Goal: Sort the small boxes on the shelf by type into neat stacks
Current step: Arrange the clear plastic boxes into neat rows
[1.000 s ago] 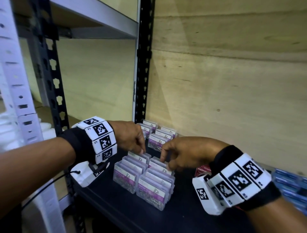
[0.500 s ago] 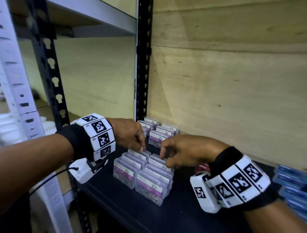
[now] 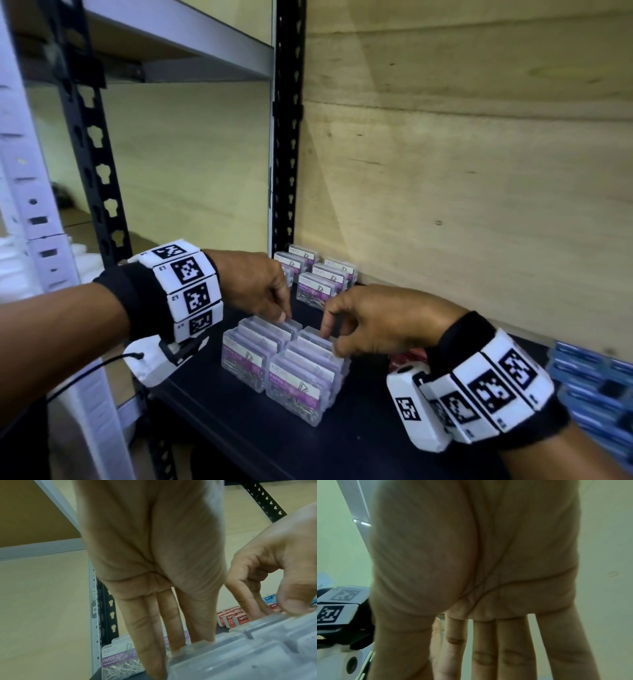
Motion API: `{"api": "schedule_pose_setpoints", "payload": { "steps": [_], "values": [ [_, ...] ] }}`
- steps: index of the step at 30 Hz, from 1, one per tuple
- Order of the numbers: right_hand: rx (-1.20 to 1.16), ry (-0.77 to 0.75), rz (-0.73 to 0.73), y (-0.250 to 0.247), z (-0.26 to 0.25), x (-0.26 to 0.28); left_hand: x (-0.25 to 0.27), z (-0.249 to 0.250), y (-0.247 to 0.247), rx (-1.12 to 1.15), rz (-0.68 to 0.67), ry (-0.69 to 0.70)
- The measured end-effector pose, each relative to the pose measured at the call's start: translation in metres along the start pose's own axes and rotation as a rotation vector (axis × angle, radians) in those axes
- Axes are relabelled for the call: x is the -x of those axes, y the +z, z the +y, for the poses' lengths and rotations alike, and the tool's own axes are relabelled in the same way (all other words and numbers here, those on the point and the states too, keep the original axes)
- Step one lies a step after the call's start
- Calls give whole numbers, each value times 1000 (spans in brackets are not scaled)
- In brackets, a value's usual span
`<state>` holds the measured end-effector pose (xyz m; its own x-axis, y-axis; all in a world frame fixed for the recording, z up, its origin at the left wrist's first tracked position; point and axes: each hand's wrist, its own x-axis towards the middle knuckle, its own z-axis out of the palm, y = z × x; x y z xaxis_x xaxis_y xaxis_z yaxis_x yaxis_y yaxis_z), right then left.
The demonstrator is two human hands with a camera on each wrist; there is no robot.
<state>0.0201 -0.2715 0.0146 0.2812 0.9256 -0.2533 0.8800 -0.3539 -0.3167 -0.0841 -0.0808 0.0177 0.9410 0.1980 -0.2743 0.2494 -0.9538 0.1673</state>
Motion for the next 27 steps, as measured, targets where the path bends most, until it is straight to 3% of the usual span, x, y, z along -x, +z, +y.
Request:
{"api": "schedule_pose_setpoints", "payload": {
  "steps": [7, 10, 13, 15, 19, 27],
  "values": [
    [58, 8, -13, -4, -2, 2, -8, -11, -4, 86, -34, 5],
    [24, 19, -17, -8, 0, -2, -18, -19, -10, 105, 101, 13],
    [57, 50, 69, -18, 2, -17, -34, -32, -18, 86, 304, 13],
    [94, 86, 141, -30, 5, -33, -45, -42, -22, 54, 364, -12],
    [170, 110, 208, -51, 12, -73, -65, -61, -24, -4, 365, -96],
    [251, 168, 82, -47, 19, -123, -86, -76, -15, 64, 356, -108]
  ]
}}
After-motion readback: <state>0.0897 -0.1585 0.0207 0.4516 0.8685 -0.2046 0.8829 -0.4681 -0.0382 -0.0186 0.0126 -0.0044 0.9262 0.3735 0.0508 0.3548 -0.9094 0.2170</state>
